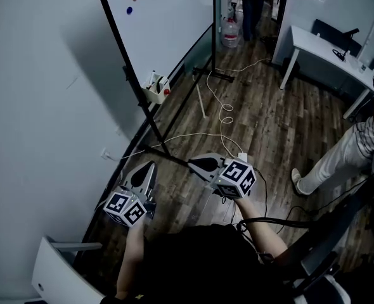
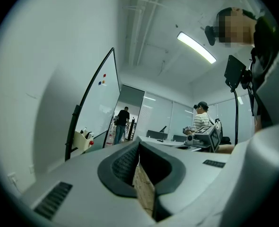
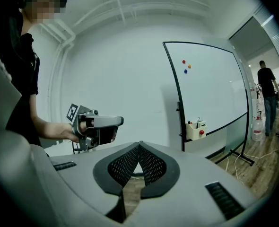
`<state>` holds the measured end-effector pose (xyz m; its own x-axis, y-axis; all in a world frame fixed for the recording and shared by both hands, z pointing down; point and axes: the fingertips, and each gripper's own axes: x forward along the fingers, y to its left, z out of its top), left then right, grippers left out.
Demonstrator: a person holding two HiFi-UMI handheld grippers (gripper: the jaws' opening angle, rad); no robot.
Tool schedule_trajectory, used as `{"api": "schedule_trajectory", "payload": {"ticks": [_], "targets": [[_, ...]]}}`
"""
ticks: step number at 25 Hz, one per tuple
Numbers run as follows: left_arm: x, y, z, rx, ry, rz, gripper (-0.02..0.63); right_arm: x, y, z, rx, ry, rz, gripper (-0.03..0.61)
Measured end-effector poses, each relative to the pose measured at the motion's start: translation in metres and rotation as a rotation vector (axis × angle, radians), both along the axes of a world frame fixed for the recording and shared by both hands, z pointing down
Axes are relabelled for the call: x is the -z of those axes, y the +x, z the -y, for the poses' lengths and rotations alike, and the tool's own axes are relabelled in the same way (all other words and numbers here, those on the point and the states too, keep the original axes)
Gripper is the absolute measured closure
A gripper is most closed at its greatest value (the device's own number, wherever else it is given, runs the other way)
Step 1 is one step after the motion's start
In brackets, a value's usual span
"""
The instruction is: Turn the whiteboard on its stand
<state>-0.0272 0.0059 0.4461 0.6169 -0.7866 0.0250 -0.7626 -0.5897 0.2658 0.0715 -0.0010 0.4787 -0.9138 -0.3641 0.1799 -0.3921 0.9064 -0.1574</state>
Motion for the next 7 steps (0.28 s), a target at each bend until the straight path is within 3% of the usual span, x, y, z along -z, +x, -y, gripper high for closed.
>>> {"api": "schedule_trajectory", "payload": {"ticks": [7], "targets": [[-0.007,-0.015,-0.001,0.03,-0.009,-0.012,0.601,0.0,-0.018,0.002,0.046,0.006,-0.022,0.574]]}}
